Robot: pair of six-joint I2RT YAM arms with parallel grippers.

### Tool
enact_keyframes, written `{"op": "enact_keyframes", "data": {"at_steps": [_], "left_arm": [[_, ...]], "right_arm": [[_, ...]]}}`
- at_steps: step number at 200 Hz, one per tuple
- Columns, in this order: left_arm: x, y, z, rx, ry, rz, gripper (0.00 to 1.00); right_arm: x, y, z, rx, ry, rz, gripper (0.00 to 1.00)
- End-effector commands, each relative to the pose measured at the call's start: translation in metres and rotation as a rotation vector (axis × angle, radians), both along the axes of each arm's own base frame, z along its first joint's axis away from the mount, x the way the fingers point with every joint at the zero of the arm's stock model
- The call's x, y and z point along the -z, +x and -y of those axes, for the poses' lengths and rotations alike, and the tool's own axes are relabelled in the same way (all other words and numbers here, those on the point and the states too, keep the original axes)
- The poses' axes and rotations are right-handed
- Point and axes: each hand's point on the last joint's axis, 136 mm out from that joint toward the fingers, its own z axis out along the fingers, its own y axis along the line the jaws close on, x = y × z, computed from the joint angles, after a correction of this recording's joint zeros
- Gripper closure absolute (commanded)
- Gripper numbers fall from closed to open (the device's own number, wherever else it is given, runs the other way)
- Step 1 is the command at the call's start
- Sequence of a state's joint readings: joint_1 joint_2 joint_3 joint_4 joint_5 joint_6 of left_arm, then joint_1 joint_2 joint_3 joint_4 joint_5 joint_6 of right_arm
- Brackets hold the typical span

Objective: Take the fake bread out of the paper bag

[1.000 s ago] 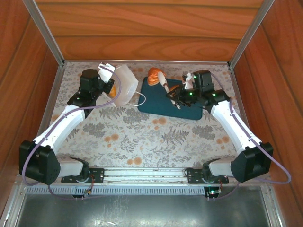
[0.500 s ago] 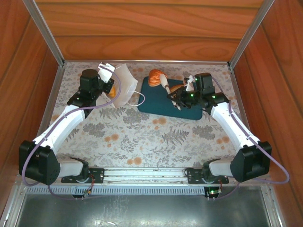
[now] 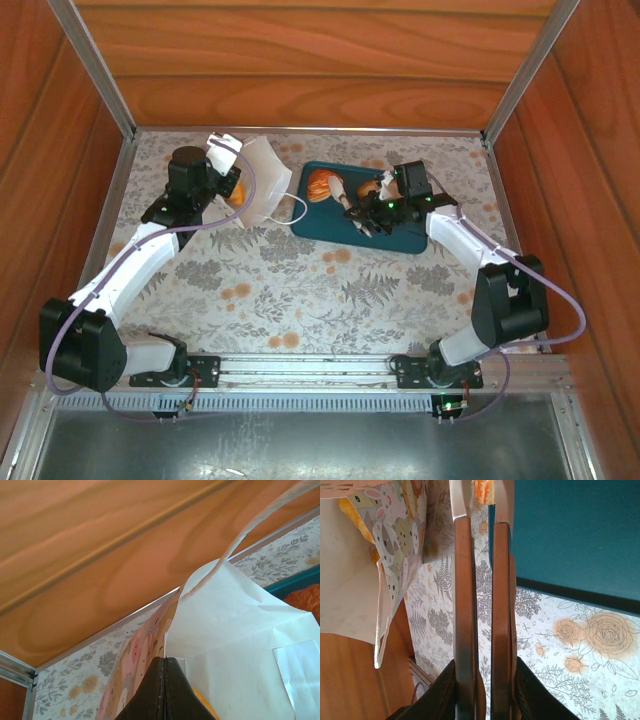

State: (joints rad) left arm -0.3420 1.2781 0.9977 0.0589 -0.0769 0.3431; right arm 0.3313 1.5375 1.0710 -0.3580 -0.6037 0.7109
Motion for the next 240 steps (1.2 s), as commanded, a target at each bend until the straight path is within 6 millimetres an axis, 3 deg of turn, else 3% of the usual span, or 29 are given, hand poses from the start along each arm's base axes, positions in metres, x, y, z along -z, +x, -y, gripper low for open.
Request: {"op": "enact_keyframes", "data": {"at_steps": [1, 47, 91, 96, 136, 163, 199, 240], "left_arm": [[-0.014, -0.005, 0.001, 0.01, -0.015, 0.04, 1.0], [-0.014, -0.005, 0.001, 0.009, -0.016, 0.04, 1.0], [-0.011, -0.005, 0.001, 0.009, -0.016, 0.033, 1.0], [-0.011, -0.005, 0.001, 0.009, -0.016, 0.033, 1.0], [-0.01, -0.006, 0.001, 0.007, -0.02, 0.031, 1.0], [-0.012, -0.007, 0.0, 0.007, -0.02, 0.037, 1.0], [-0.011, -0.007, 0.0, 0.003, -0.02, 0.033, 1.0], [-0.011, -0.008, -0.001, -0.001, -0.024, 0.035, 1.0]], "right_arm": [[-0.016, 0.016, -0.009, -0.041, 0.055, 0.089, 0.89], [-0.004, 0.03, -0.015, -0.038, 0.066, 0.075, 0.89], [-0.005, 0.041, -0.016, -0.017, 0.062, 0.104, 0.89], [0.007, 0.043, -0.017, -0.013, 0.054, 0.076, 0.89], [0.022, 0.047, -0.018, 0.001, 0.051, 0.029, 0.86], [0.033, 0.043, -0.013, 0.014, 0.016, -0.01, 0.78], [0.031, 0.039, -0.008, 0.021, -0.011, -0.006, 0.62], [0.023, 0.033, -0.002, 0.023, -0.042, 0.005, 0.56]]}}
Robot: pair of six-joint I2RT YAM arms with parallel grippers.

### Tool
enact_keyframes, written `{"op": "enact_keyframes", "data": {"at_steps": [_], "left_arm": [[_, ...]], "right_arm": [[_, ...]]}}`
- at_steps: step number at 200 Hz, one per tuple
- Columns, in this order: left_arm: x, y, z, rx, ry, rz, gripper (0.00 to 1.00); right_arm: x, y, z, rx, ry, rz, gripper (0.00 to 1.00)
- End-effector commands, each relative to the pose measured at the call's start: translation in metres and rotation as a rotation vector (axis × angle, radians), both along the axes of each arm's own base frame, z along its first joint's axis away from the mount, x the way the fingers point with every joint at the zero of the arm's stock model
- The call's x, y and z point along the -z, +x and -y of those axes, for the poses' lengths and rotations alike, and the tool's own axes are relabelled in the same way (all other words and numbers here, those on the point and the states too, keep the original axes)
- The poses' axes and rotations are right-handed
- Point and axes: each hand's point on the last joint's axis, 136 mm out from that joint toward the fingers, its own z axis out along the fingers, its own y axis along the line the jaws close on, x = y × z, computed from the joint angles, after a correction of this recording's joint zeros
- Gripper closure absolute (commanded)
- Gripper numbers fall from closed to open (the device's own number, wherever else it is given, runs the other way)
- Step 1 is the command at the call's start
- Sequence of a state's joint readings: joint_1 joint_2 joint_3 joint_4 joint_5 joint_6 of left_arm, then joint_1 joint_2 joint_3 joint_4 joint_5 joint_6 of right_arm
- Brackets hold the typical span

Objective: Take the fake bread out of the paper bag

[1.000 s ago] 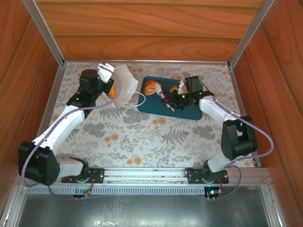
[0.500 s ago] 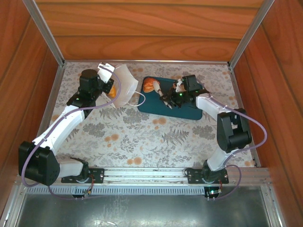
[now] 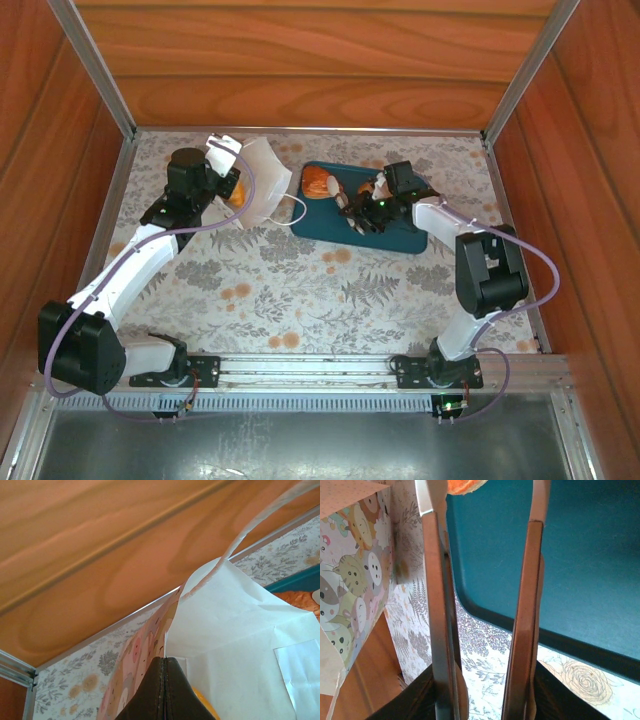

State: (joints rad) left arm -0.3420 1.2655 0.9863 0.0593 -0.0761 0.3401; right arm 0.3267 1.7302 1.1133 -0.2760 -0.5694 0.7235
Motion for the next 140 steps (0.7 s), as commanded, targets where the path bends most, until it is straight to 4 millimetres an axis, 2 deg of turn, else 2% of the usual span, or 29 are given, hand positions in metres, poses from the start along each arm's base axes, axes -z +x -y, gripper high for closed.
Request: {"op": "enact_keyframes", "data": {"at_steps": [1, 20, 22, 25, 56, 104, 122, 140], "left_arm": [[-0.012, -0.005, 0.0, -0.001, -0.02, 0.034, 1.0], [-0.011, -0.005, 0.0, -0.001, -0.02, 0.034, 1.0], [-0.012, -0.005, 0.0, -0.001, -0.02, 0.034, 1.0], [-0.011, -0.005, 0.0, -0.001, -0.018, 0.033, 1.0], [-0.01, -0.006, -0.001, 0.001, -0.012, 0.033, 1.0], [-0.007, -0.009, 0.0, 0.016, -0.001, 0.033, 1.0], [-0.007, -0.011, 0.001, 0.027, 0.002, 0.036, 1.0], [-0.007, -0.014, 0.002, 0.037, 0.008, 0.037, 1.0]], "right_arm": [[-0.027, 0.002, 0.001, -0.012, 0.002, 0.069, 0.56], [-0.025, -0.001, 0.003, -0.011, -0.002, 0.059, 0.54], [-0.034, -0.002, 0.003, -0.01, 0.004, 0.08, 0.54], [-0.037, -0.003, 0.003, -0.01, 0.006, 0.088, 0.54], [-0.046, -0.013, 0.009, -0.001, -0.009, 0.087, 0.54], [-0.062, -0.039, 0.034, 0.043, -0.11, 0.09, 0.54], [-0.074, -0.047, 0.036, 0.036, -0.105, 0.114, 0.54], [-0.097, -0.055, 0.026, -0.016, -0.031, 0.166, 0.56]]}}
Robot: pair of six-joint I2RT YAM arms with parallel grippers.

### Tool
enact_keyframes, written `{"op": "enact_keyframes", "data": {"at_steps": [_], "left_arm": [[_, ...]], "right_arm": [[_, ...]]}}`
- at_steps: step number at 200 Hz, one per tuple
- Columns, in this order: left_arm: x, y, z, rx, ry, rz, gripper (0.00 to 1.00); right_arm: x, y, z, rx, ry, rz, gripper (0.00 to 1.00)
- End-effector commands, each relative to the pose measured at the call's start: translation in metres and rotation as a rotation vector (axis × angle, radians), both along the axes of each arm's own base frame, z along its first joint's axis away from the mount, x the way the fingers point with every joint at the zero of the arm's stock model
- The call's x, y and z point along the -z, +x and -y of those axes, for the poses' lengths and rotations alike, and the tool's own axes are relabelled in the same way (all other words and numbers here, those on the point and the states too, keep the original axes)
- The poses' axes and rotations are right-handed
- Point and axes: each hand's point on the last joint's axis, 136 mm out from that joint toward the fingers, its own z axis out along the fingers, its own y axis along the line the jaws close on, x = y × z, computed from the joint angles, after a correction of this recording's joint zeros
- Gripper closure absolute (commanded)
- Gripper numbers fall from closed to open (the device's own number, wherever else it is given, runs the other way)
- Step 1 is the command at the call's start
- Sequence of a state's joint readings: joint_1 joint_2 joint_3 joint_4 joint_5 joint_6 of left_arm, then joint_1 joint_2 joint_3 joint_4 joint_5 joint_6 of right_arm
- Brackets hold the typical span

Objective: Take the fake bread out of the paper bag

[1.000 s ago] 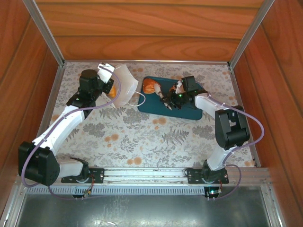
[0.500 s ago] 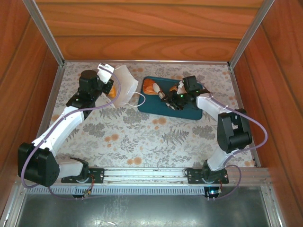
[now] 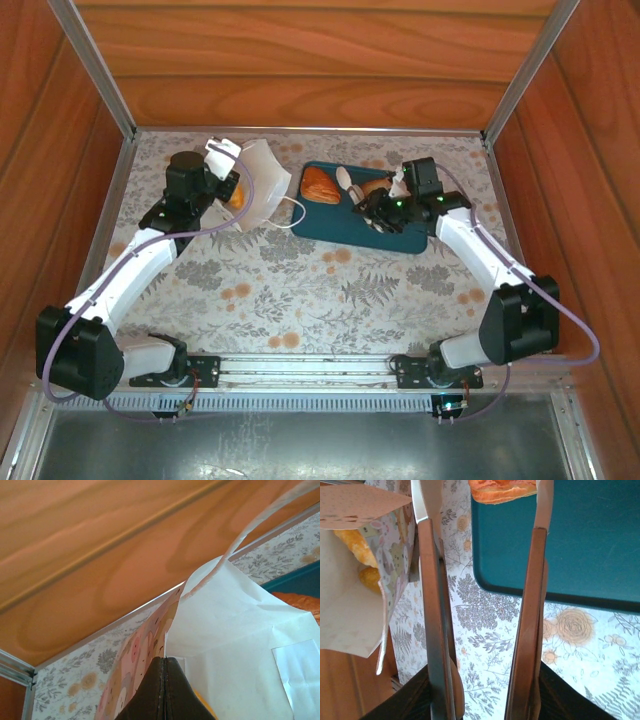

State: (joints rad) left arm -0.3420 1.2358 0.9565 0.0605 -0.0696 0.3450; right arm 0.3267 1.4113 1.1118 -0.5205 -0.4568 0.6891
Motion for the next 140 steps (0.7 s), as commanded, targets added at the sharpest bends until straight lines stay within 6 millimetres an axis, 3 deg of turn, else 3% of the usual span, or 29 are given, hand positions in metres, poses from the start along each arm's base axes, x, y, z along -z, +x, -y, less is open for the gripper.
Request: {"op": "enact_keyframes", "data": {"at_steps": [1, 36, 75, 92, 140], "left_arm": [[-0.008, -0.007, 0.003, 0.03, 0.006, 0.035, 1.0], [-0.006, -0.01, 0.004, 0.048, 0.026, 0.038, 1.0], [-0.004, -0.012, 0.009, 0.083, 0.032, 0.035, 1.0], [-0.003, -0.012, 0.01, 0.087, 0.037, 0.035, 1.0], [-0.003, -0.013, 0.012, 0.109, 0.05, 0.04, 1.0]], "right_arm": [[-0.021, -0.015, -0.005, -0.067, 0.041, 0.048, 0.56], [-0.074, -0.036, -0.031, -0.218, 0.119, 0.169, 0.56], [-0.11, -0.056, -0.067, -0.388, 0.226, 0.235, 0.57], [-0.113, -0.065, -0.079, -0.455, 0.21, 0.248, 0.57], [-0.097, -0.082, -0.104, -0.598, 0.115, 0.263, 0.57]]}}
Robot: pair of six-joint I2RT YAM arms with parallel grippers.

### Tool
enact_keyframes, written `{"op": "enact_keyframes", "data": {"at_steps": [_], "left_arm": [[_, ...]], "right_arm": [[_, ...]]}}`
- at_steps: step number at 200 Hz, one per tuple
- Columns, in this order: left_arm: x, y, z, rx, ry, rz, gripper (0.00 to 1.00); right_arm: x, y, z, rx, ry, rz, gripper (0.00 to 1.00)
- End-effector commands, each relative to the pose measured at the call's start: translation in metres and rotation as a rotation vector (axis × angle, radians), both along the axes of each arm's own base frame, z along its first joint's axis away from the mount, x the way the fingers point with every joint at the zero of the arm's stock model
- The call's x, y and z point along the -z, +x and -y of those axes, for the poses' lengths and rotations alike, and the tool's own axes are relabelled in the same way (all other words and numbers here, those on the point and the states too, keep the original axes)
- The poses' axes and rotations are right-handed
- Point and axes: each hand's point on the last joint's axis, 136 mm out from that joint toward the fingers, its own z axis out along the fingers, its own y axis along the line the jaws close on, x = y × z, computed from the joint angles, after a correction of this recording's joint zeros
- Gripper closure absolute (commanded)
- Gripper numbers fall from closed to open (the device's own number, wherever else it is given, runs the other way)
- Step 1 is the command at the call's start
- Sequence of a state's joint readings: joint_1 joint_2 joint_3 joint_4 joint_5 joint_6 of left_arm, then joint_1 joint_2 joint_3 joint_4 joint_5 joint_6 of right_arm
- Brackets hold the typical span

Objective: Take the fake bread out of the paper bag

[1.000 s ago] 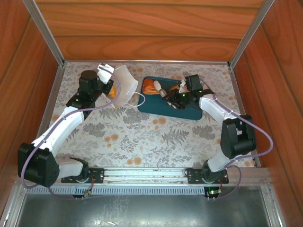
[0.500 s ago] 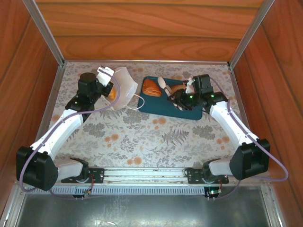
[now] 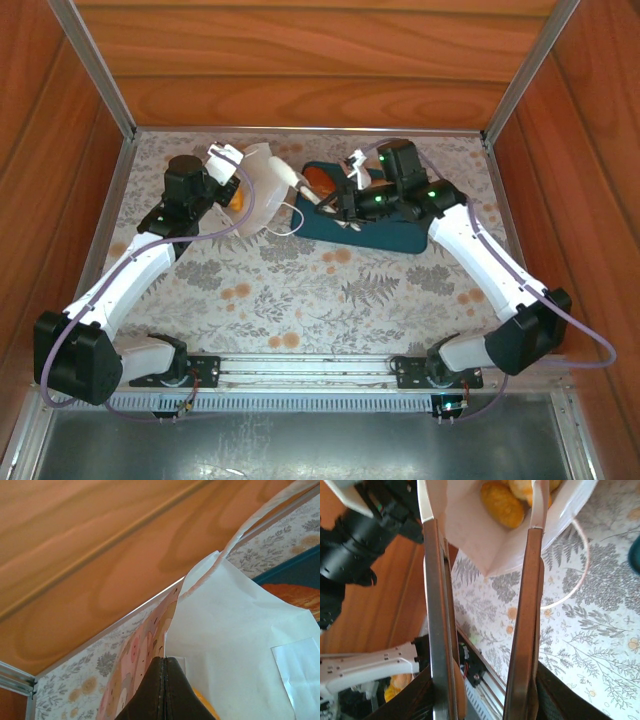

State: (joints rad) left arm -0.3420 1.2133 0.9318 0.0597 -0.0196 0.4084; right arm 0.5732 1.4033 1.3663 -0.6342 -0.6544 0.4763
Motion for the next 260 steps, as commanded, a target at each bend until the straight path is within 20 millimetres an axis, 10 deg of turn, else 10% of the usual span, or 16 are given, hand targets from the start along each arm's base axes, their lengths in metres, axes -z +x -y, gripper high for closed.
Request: {"op": "enact_keyframes", "data": {"at_steps": [1, 147, 260], "left_arm": [[-0.006, -0.006, 0.006, 0.043, 0.004, 0.03, 1.0], [-0.014, -0.01, 0.013, 0.081, -0.041, 0.033, 1.0], [-0.012, -0.01, 0.015, 0.088, -0.043, 0.026, 1.0]], "right_arm": [[0.005, -0.01, -0.01, -0.088, -0.038, 0.042, 0.57], [0.079, 0.05, -0.084, -0.106, -0.339, 0.094, 0.6], [0.097, 0.074, -0.119, -0.14, -0.344, 0.122, 0.55]]}}
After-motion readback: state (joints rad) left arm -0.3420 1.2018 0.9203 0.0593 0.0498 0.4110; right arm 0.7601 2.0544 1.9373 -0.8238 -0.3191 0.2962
